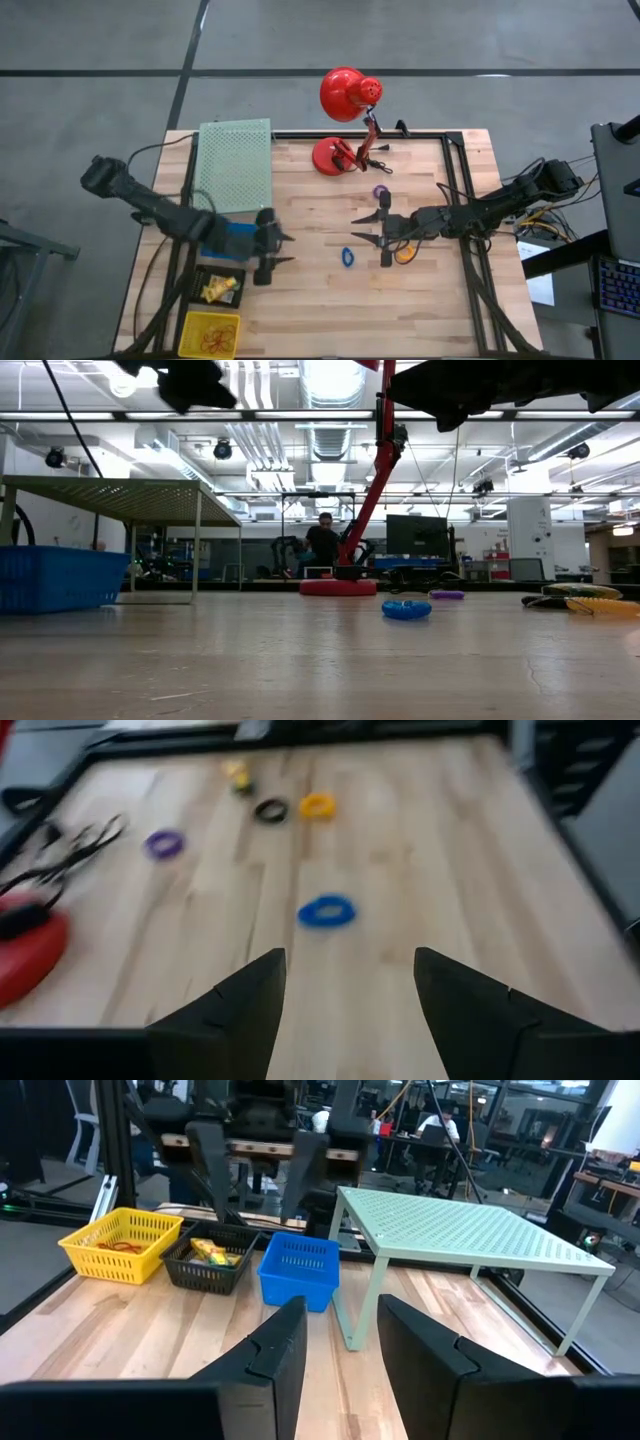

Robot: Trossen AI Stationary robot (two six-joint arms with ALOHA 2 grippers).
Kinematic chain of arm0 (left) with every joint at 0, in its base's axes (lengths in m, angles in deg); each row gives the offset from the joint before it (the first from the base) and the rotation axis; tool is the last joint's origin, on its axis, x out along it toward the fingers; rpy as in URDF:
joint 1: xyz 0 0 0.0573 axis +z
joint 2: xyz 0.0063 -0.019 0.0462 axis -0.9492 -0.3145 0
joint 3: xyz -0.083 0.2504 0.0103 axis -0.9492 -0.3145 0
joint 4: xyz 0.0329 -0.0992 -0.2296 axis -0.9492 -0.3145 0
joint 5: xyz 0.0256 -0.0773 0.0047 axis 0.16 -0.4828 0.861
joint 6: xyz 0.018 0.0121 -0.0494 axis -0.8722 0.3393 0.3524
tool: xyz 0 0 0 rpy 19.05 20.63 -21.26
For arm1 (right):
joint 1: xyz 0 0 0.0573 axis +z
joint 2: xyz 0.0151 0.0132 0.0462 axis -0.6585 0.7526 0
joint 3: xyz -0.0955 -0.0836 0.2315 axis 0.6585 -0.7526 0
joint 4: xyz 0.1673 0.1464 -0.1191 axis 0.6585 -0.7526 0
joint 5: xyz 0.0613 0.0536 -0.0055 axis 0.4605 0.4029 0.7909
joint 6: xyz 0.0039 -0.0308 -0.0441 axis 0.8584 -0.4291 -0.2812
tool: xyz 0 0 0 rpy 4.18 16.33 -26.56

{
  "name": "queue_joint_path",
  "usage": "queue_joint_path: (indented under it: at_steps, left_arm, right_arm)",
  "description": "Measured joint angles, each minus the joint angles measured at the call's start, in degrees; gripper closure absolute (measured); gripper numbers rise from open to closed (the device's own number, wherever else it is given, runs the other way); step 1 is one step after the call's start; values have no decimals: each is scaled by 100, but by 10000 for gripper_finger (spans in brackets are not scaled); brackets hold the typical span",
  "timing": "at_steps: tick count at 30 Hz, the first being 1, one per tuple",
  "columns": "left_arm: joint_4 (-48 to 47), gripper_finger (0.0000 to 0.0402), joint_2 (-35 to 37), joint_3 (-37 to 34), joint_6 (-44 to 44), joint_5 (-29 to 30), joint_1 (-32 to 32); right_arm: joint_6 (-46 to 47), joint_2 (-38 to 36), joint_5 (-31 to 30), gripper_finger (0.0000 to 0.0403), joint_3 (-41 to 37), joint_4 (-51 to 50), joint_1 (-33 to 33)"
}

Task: Pick & Place Office Desk Supplies
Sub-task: Put the crayons box into the black bin

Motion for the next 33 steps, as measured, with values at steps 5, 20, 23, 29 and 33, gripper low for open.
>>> queue_joint_path:
  at_steps: [5,20,23,29,33]
  left_arm:
    - [542,172,-2,0,-619,-1446,927]
    - [562,172,1612,-356,-1300,-1584,1742]
    - [566,172,2179,-639,-1299,-1587,1736]
    - [519,172,3102,-1357,-1297,-1583,1739]
    - [533,172,3499,-1652,-1301,-1580,1739]
  right_arm:
    - [-11,0,1,289,0,0,0]
    - [4,0,0,275,2,-18,-2]
    - [7,0,1,273,2,-49,-1]
    - [12,0,0,278,2,-47,-2]
    - [19,0,0,284,2,8,0]
